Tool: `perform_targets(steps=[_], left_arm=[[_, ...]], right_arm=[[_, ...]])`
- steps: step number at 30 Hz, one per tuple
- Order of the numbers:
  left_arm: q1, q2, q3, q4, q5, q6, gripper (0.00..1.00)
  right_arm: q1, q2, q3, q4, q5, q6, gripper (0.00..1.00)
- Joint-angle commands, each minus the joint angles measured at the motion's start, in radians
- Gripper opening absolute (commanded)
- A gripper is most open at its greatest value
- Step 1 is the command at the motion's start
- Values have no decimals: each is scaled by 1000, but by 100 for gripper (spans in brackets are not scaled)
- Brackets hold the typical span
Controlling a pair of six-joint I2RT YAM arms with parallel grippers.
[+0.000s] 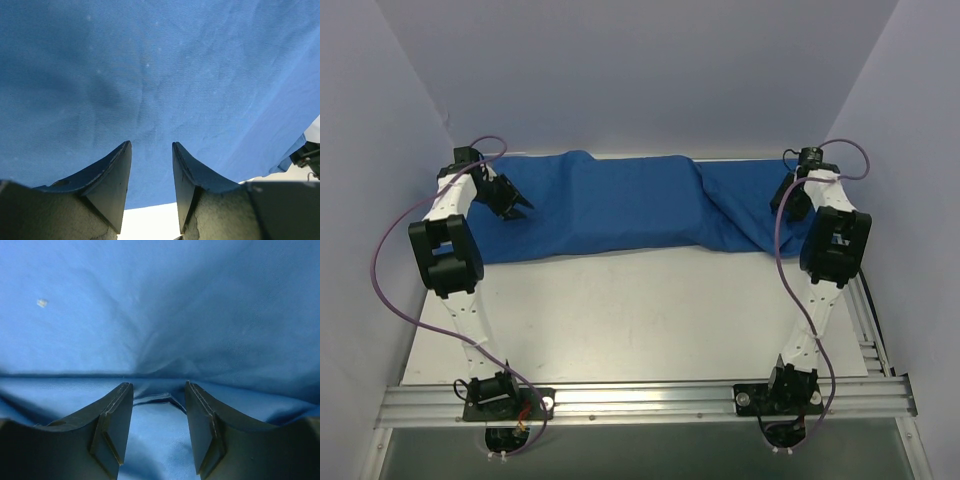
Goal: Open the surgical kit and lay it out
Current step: Open the surgical kit at the center of the board.
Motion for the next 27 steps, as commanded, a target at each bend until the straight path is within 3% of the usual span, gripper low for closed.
perform_targets(steps=[1,7,17,27], left_arm=[[8,-33,-7,14,23,21,47],[10,-39,-13,14,23,22,47],[10,-39,-17,21,23,18,47],[10,-50,-36,17,12,21,47]], right_arm=[[1,4,-28,-8,-19,-17,45],[2,7,-33,-2,-19,-20,37],[4,-19,-32,-8,4,-25,10],[1,-56,74,-100,50,-3,0]])
